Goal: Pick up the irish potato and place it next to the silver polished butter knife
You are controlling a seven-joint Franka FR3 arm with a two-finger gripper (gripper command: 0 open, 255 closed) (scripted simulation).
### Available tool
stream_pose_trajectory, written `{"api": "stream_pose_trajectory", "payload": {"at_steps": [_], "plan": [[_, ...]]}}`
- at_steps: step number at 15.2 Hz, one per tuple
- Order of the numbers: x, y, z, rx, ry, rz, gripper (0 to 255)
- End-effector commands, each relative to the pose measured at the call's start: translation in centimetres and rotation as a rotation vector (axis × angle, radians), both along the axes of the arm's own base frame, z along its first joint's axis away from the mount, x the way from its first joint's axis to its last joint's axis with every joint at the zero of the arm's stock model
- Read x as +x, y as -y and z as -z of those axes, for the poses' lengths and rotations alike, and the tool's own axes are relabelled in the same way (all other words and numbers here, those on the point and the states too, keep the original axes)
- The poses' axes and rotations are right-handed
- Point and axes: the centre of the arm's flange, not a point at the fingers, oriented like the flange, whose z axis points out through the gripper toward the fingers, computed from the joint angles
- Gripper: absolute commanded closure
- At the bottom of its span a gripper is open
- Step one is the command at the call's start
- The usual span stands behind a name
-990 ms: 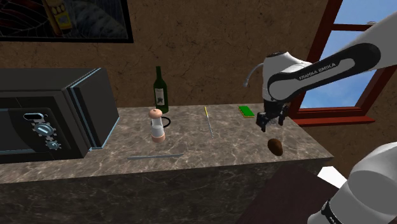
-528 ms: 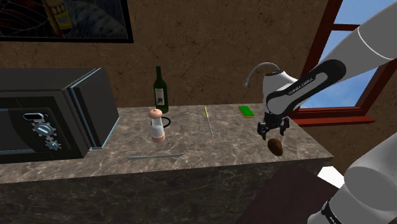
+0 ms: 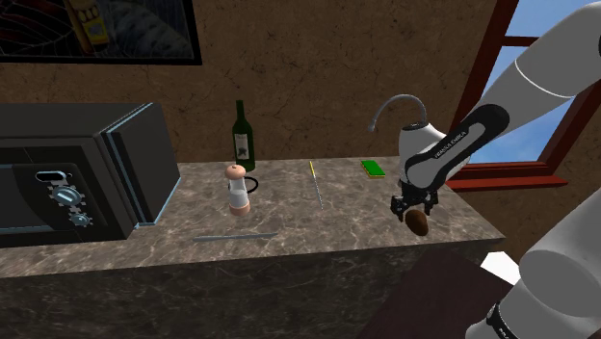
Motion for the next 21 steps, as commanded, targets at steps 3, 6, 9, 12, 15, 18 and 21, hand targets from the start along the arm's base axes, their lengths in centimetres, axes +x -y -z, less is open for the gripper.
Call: {"api": "stream_pose_trajectory", "payload": {"at_steps": [3,6,9,12,15,18,21], "plan": [[0.0,0.2,0.4,0.0,0.001,0.0,0],[0.0,0.2,0.4,0.0,0.001,0.0,0],[0.0,0.2,0.4,0.0,0.001,0.0,255],[0.0,0.2,0.4,0.0,0.001,0.0,255],[0.0,0.2,0.4,0.0,0.001,0.0,255],[0.0,0.2,0.4,0.0,0.001,0.0,255],[0.0,0.2,-1.2,0.0,0.001,0.0,255]]}}
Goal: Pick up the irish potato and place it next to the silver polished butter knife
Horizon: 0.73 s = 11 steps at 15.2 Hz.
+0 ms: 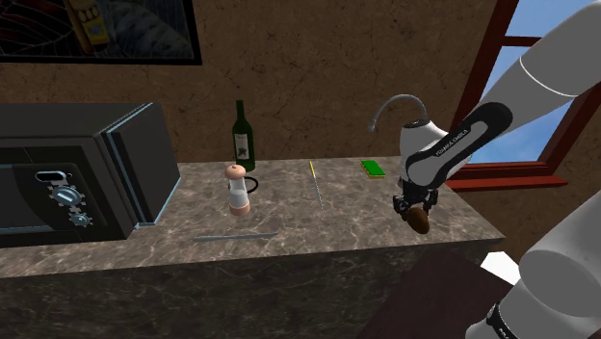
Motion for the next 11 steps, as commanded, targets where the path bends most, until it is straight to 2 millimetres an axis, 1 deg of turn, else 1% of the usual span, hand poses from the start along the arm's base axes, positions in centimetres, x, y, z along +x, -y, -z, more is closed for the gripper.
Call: {"api": "stream_pose_trajectory", "payload": {"at_steps": [1,11], "plan": [[0.1,0.0,-1.0,0.0,0.0,0.0,255],[0.1,0.0,-6.3,0.0,0.0,0.0,255]]}}
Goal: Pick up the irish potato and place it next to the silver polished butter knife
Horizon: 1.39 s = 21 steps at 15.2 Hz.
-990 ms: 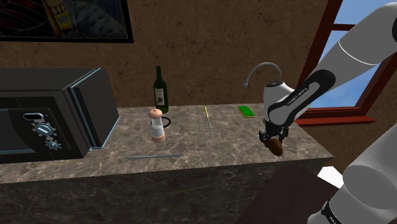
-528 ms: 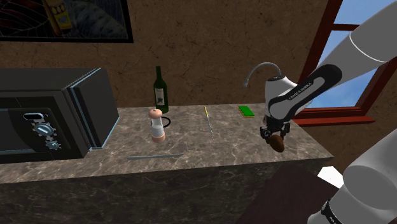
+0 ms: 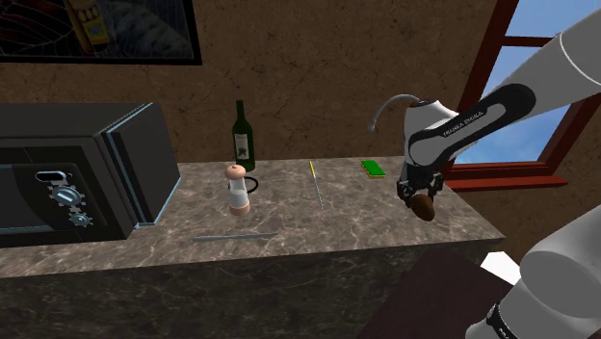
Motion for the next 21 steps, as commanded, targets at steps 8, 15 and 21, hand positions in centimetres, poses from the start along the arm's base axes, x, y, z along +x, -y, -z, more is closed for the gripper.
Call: {"api": "stream_pose_trajectory", "payload": {"at_steps": [8,15,21], "plan": [[0.0,0.0,-4.8,0.0,0.0,0.0,255],[1.4,-2.2,-7.1,0.0,0.0,0.0,255],[5.9,-8.7,-7.2,0.0,0.0,0.0,255]]}}
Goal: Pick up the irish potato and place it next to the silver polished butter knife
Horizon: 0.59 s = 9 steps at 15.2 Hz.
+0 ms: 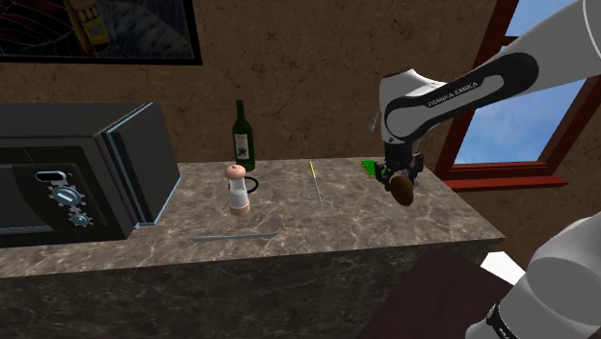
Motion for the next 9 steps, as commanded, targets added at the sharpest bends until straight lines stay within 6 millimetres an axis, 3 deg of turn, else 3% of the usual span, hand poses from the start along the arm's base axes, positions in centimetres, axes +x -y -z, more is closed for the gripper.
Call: {"api": "stream_pose_trajectory", "payload": {"at_steps": [1,9], "plan": [[1.3,-2.4,0.3,0.001,0.0,0.001,255],[7.3,-11.1,0.2,0.001,0.0,0.001,255]]}}
